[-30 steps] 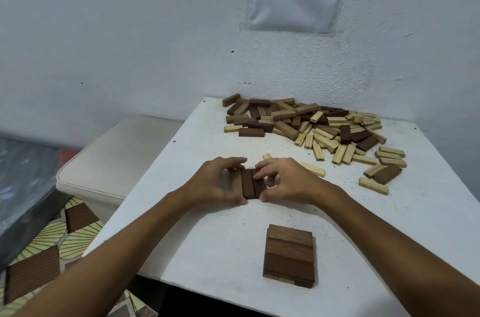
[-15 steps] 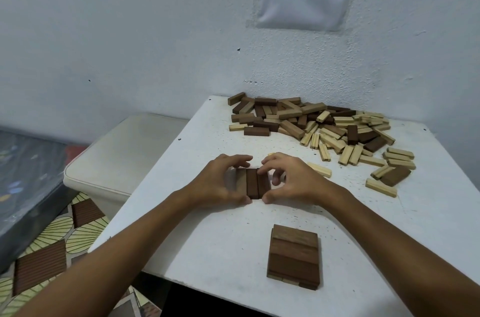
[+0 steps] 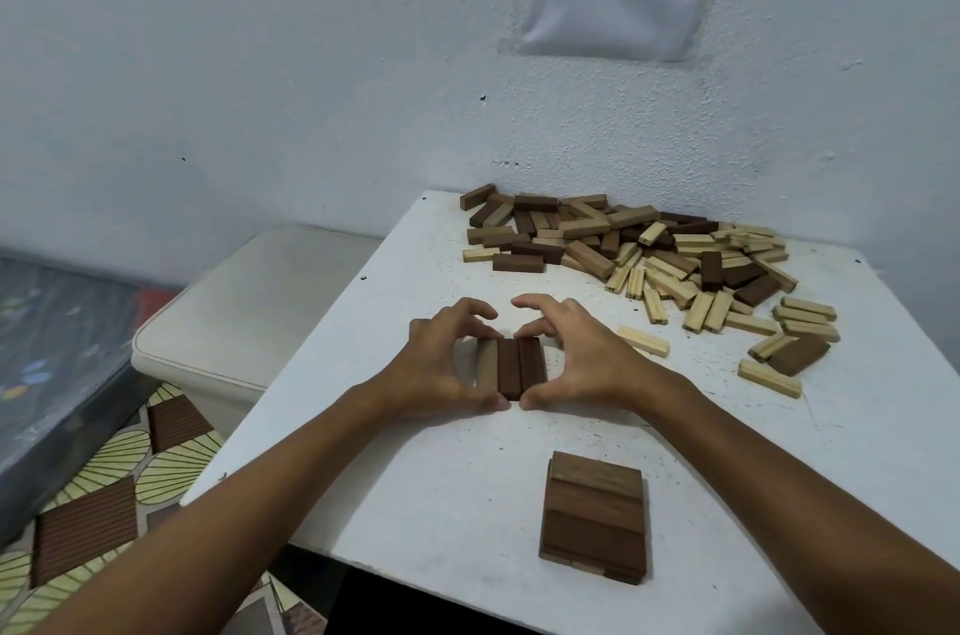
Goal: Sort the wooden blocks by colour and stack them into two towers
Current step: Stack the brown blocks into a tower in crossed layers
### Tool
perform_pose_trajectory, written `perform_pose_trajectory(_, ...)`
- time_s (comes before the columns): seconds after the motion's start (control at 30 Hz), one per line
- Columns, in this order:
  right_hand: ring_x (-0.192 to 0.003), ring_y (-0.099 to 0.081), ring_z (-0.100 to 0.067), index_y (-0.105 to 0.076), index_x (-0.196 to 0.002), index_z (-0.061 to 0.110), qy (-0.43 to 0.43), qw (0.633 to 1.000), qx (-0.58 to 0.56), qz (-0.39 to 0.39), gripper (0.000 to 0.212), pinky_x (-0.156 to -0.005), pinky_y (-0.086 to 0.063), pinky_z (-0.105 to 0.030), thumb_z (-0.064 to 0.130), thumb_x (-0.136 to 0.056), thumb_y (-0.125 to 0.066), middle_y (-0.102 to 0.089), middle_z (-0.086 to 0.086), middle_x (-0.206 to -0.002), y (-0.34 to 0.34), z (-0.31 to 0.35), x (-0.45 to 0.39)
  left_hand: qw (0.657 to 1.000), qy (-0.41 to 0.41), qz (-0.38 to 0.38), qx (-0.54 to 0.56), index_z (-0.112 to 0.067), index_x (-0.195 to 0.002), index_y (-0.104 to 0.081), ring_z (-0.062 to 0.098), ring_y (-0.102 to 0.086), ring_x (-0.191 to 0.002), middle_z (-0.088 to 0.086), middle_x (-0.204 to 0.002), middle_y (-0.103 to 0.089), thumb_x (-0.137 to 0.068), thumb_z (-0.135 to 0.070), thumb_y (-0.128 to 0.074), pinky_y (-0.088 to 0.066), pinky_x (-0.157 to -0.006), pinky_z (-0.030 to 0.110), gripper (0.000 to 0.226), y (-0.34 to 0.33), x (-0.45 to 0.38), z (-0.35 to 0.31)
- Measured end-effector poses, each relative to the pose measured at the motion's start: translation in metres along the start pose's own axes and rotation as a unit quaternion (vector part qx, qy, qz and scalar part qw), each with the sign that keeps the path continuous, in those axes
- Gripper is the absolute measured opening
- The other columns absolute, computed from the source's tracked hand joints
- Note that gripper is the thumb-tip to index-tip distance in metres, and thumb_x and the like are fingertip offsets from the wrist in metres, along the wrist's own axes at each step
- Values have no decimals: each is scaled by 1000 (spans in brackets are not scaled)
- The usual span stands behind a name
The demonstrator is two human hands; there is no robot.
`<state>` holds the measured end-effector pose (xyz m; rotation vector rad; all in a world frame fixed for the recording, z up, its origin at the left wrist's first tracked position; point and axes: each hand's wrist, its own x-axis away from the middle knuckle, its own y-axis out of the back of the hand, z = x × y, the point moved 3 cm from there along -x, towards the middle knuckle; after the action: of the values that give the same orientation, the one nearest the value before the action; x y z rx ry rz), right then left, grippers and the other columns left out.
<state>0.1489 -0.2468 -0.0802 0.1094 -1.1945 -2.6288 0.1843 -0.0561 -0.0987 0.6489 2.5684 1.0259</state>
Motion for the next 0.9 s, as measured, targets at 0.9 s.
perform_pose_trajectory(0.9, -118, -46, -9, -36, -139, 37, 5, 997, 3, -76, 95, -97, -42, -33, 34, -60, -88, -58, 7, -118, 25, 18, 91, 992, -101, 52, 63, -31, -104, -46, -4, -59, -109, -15, -105, -65, -45, -45, -88, -47, -98, 29, 75, -5, 31, -86)
